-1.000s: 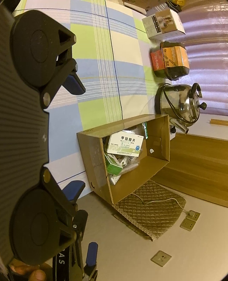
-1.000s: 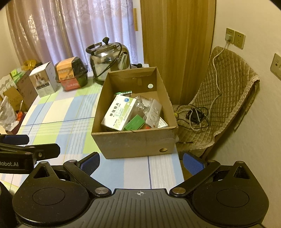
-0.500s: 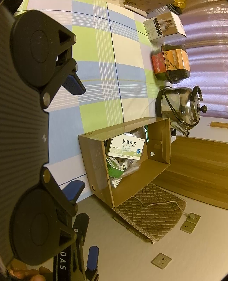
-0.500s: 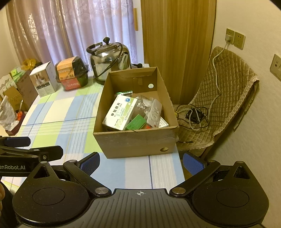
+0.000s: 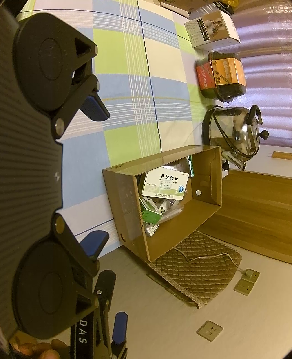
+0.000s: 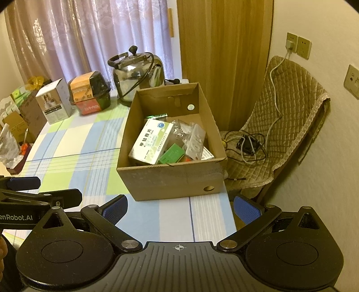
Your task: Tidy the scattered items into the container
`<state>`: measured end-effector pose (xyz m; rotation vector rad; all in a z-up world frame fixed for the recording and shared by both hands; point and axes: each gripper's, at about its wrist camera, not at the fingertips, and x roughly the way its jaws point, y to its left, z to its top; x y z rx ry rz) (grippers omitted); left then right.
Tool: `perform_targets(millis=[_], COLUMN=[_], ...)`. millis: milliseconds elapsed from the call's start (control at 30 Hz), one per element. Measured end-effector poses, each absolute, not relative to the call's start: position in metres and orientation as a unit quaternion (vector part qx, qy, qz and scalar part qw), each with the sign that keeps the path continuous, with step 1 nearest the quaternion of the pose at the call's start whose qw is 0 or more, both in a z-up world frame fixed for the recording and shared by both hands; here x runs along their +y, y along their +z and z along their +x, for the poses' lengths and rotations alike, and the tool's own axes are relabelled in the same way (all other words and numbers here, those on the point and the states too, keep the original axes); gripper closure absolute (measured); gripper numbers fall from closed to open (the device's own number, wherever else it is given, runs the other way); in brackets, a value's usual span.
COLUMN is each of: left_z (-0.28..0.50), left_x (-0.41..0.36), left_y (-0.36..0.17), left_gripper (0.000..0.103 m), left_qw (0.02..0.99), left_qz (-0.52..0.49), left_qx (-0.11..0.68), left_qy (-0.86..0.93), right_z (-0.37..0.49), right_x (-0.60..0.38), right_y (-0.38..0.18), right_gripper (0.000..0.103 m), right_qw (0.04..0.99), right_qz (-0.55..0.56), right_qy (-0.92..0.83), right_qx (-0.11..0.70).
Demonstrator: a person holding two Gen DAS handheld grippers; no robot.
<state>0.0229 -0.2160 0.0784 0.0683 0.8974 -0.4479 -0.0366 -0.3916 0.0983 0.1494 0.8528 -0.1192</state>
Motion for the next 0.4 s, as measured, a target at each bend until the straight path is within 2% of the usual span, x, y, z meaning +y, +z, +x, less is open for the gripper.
perform_targets(millis=[400], left_z=[0.0243], left_x=[-0.2132], left_y=[0.0725], left_gripper=[0.001], left_qw=[0.873], left_qz=[0.026], left_qx=[0.437], left_qy=[-0.217], right_z=[-0.0346], right_x=[-0.3933], right_y=[0.0933], right_gripper=[0.0], right_qw=[0.907], right_qz=[0.07], right_qy=[-0.06], right_qx=[0.411])
